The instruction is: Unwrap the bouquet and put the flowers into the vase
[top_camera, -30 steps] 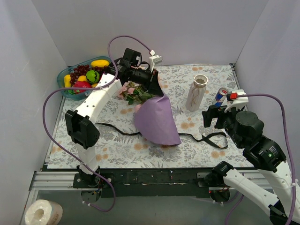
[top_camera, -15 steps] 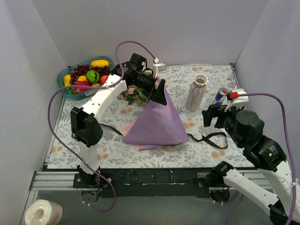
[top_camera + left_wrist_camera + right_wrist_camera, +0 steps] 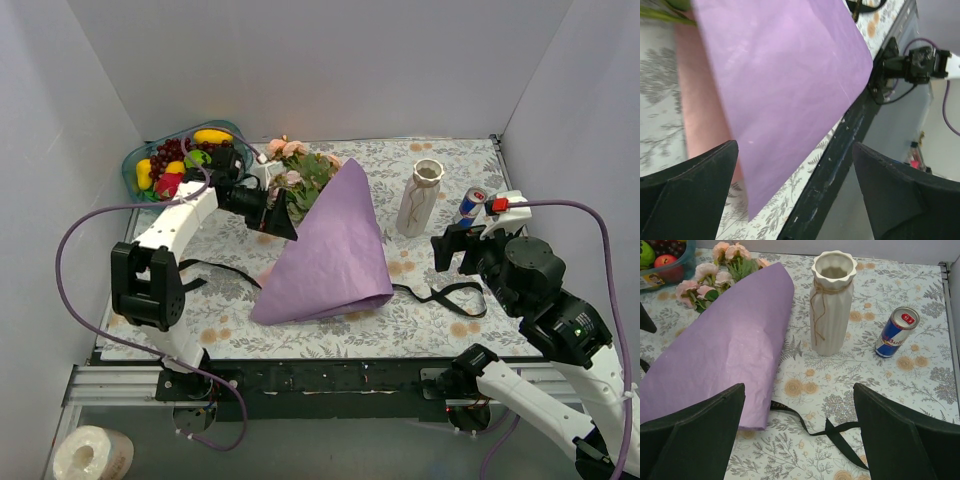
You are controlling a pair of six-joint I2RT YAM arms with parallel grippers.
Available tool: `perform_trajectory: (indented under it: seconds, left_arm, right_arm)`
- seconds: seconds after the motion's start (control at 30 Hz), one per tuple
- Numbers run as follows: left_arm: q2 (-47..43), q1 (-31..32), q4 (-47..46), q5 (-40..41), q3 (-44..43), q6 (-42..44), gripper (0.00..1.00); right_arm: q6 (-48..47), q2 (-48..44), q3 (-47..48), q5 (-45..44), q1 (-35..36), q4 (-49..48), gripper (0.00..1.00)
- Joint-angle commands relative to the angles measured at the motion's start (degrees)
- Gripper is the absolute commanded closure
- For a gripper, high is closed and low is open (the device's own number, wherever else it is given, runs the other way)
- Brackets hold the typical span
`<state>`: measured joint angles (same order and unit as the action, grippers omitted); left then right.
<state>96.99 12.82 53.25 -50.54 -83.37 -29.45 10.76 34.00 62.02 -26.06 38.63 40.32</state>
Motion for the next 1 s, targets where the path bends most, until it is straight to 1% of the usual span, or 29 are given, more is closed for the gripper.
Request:
perform_trajectory:
  seconds: [0.0, 0.03, 0.07, 0.13, 0.17, 0.23, 0.37, 0.43, 0.47, 0.57, 0.6, 0.63, 0.7, 0.8, 0.83, 0.97]
  left_arm:
    - [1.44, 4.48, 1.42, -6.95, 3.04, 4.49, 0.02]
    - [1.45, 4.76, 0.54, -4.07, 3.82, 4.4, 0.02]
    - [1.19, 4.76, -2.51, -2.73, 4.88, 4.23, 0.02]
    - [0.92, 4.76, -5.16, 0.78, 8.3, 3.97, 0.02]
    - [0.83, 4.41, -7.7, 4.45, 9.27, 3.7, 0.02]
    - [0.05, 2.22, -11.75, 5.98, 11.21, 2.74, 0.02]
    - [-4.16, 1.68, -16.86, 12.65, 13.67, 2.9, 0.02]
    - [-4.18, 1.59, -16.34, 12.23, 14.73, 4.57, 0.02]
    - [-3.66, 1.68, -13.82, 11.35, 14.9, 5.45, 0.02]
    - [-1.28, 1.6, -6.95, 5.65, 15.52, 11.59, 0.02]
    - [-0.84, 1.68, -5.28, 1.89, 15.7, 14.57, 0.03]
    - [-0.92, 1.68, -2.57, 0.46, 15.78, 15.9, 0.04]
    - [-0.58, 1.68, -0.53, -1.65, 15.26, 17.93, 0.05]
    - [1.09, 1.68, 0.27, -1.05, 14.56, 18.2, 0.07]
    - [1.27, 1.68, -0.69, 0.08, 14.73, 17.59, 0.07]
    - [1.71, 1.77, -1.4, 0.18, 14.82, 16.89, 0.09]
  right_arm:
    - [0.48, -0.16, -1.11, 1.45, 0.13, -3.14, 0.04]
    - [0.66, -0.25, -1.11, 1.54, 0.13, -3.22, 0.04]
    - [0.66, -0.25, -0.94, 1.8, 0.04, -3.23, 0.04]
    - [0.66, -0.34, -0.59, 2.33, 0.13, -2.79, 0.04]
    - [0.31, -0.51, -0.5, 2.59, 0.13, -2.61, 0.04]
    - [0.05, -0.77, -0.41, 3.04, 0.04, -2.0, 0.03]
    - [-0.57, -0.78, -1.11, 4.35, 0.13, -1.64, 0.02]
    - [-0.57, -0.34, -1.29, 4.53, 0.13, -1.99, 0.02]
    - [-0.66, -0.34, -1.2, 4.53, 0.04, -2.17, 0.02]
    - [-0.66, -0.07, -0.85, 4.44, 0.13, -2.87, 0.02]
    - [-0.66, 0.01, -0.76, 4.36, 0.04, -2.87, 0.02]
    - [-0.74, 0.28, -0.59, 4.27, 0.13, -2.79, 0.02]
    - [-0.75, 0.37, -0.58, 4.44, 0.13, -2.96, 0.02]
    - [-0.75, 0.45, -0.5, 4.79, 0.13, -3.49, 0.02]
    - [-0.66, 0.63, -0.41, 4.97, 0.13, -3.49, 0.02]
    - [-0.66, 1.07, 0.64, 5.41, 0.04, -3.66, 0.02]
